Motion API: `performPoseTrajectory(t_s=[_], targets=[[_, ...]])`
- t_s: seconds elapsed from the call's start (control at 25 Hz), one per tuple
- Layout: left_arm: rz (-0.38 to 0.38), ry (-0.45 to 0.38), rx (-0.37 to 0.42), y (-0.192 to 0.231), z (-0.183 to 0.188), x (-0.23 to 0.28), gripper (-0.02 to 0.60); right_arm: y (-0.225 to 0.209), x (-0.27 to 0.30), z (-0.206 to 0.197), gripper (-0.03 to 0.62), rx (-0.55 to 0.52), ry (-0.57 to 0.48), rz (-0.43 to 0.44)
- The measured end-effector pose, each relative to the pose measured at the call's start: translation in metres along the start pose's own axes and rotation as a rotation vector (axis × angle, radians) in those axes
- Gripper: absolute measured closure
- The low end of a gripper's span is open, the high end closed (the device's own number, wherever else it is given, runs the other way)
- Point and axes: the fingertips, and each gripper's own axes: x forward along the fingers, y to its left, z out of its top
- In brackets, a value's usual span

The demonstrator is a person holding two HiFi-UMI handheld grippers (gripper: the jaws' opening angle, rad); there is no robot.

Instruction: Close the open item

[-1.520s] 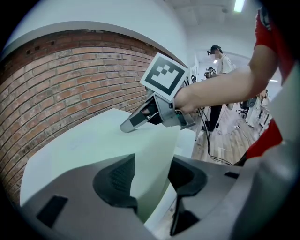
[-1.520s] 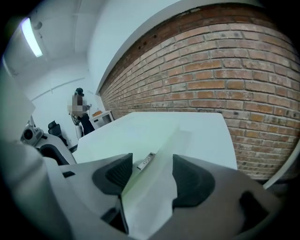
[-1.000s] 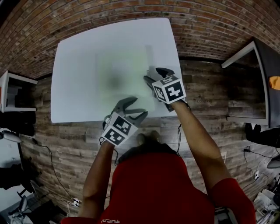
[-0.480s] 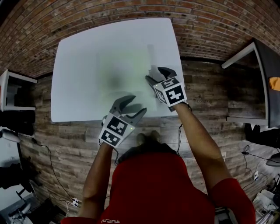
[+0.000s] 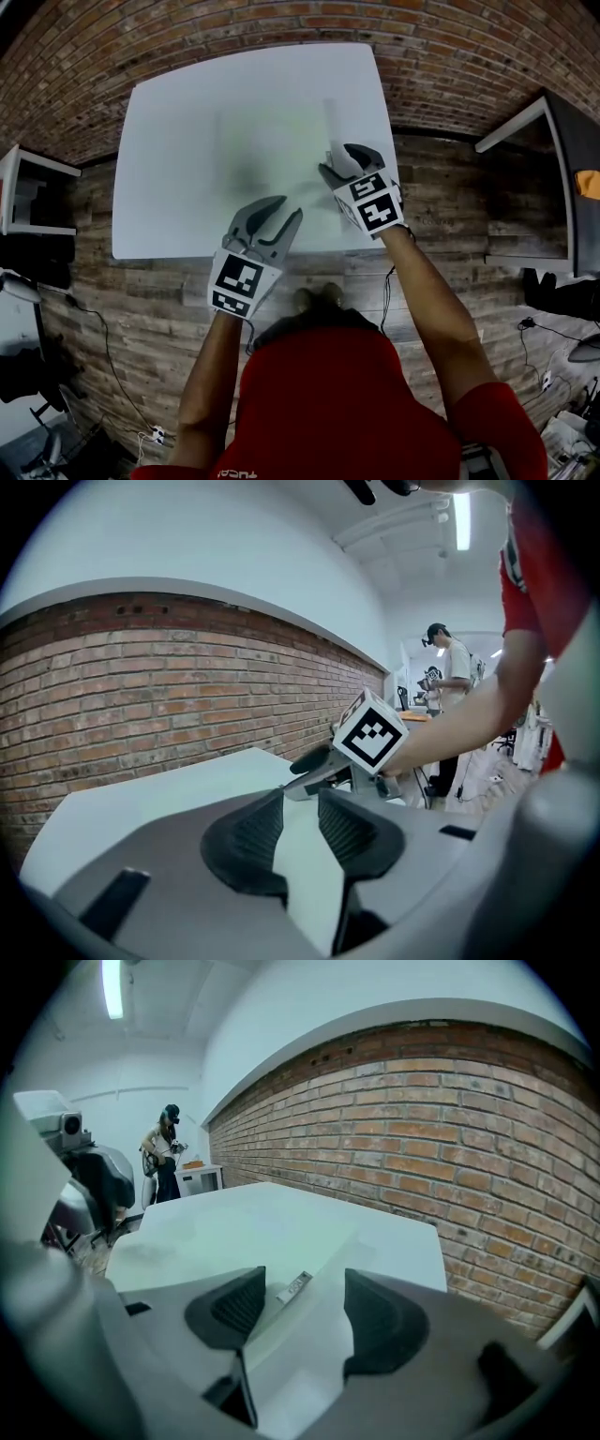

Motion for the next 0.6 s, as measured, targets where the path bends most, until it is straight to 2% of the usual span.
performPoseTrajectory(t_s=[0.32,0.6], targets=[[0.044,-0.077,0.007,0.009,0.019,-0.014,0.514,0.017,-0.030,0.029,0.344,-0.021,-0.128,0.051],[0.084,-0.169,-0.033,0.017,0.039,-0.029,0.541,0.041,-0.070,0.063,0.358,-0.040,-0.247,0.120]])
